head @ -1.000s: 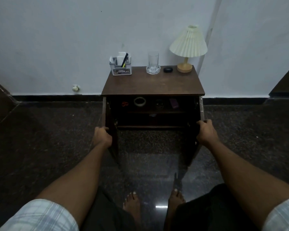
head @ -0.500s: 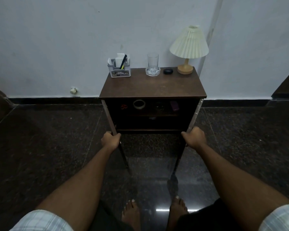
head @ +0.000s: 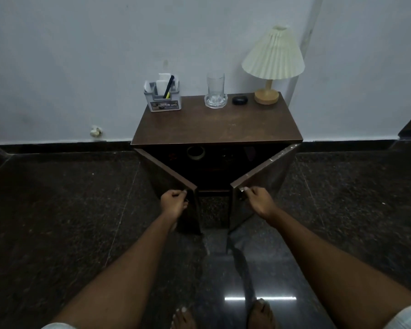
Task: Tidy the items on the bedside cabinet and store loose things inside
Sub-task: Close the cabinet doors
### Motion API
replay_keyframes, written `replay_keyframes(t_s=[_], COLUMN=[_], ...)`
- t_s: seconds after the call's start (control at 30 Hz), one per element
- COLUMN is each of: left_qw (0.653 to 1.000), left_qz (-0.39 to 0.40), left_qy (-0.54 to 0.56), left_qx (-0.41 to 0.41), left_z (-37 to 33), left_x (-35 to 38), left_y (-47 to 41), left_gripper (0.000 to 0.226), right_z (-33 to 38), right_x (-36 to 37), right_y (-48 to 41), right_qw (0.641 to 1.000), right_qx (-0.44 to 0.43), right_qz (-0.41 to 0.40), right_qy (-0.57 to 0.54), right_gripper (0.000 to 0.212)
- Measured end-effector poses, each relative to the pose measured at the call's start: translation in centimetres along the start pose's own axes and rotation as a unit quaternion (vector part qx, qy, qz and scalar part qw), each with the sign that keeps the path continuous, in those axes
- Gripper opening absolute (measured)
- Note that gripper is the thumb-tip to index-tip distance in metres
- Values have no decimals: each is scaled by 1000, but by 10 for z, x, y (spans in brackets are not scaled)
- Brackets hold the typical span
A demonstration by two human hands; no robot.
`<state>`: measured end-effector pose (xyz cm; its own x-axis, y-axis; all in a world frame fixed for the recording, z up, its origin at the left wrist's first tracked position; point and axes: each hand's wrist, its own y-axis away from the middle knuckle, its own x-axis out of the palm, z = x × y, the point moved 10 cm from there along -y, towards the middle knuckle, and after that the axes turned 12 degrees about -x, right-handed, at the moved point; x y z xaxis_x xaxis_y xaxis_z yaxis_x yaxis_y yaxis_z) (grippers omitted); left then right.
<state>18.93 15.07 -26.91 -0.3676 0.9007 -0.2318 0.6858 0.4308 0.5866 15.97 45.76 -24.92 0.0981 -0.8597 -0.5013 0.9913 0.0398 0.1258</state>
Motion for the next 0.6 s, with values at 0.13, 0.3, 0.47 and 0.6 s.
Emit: replay_keyframes(t_s=[0.13, 0.3, 0.47, 0.6], left_qw=[999, 998, 995, 994], left_qz=[33, 31, 16, 3], left_qy=[35, 45, 91, 92], left_qx=[-9, -7, -39, -53], left_z=[-6, -23, -40, -54], left_x=[20, 47, 76, 89], left_y=[-14, -36, -60, -77], left_gripper=[16, 13, 14, 14], right_z=[-4, -7, 4, 13], right_x=[16, 30, 35, 36], right_y=[-28, -64, -100, -122], right_qw=[999, 997, 997, 998], right_qx=[-6, 2, 5, 3], right_qz=[-21, -39, -55, -62], right_qy=[-38, -64, -47, -32], right_gripper=[36, 31, 35, 43])
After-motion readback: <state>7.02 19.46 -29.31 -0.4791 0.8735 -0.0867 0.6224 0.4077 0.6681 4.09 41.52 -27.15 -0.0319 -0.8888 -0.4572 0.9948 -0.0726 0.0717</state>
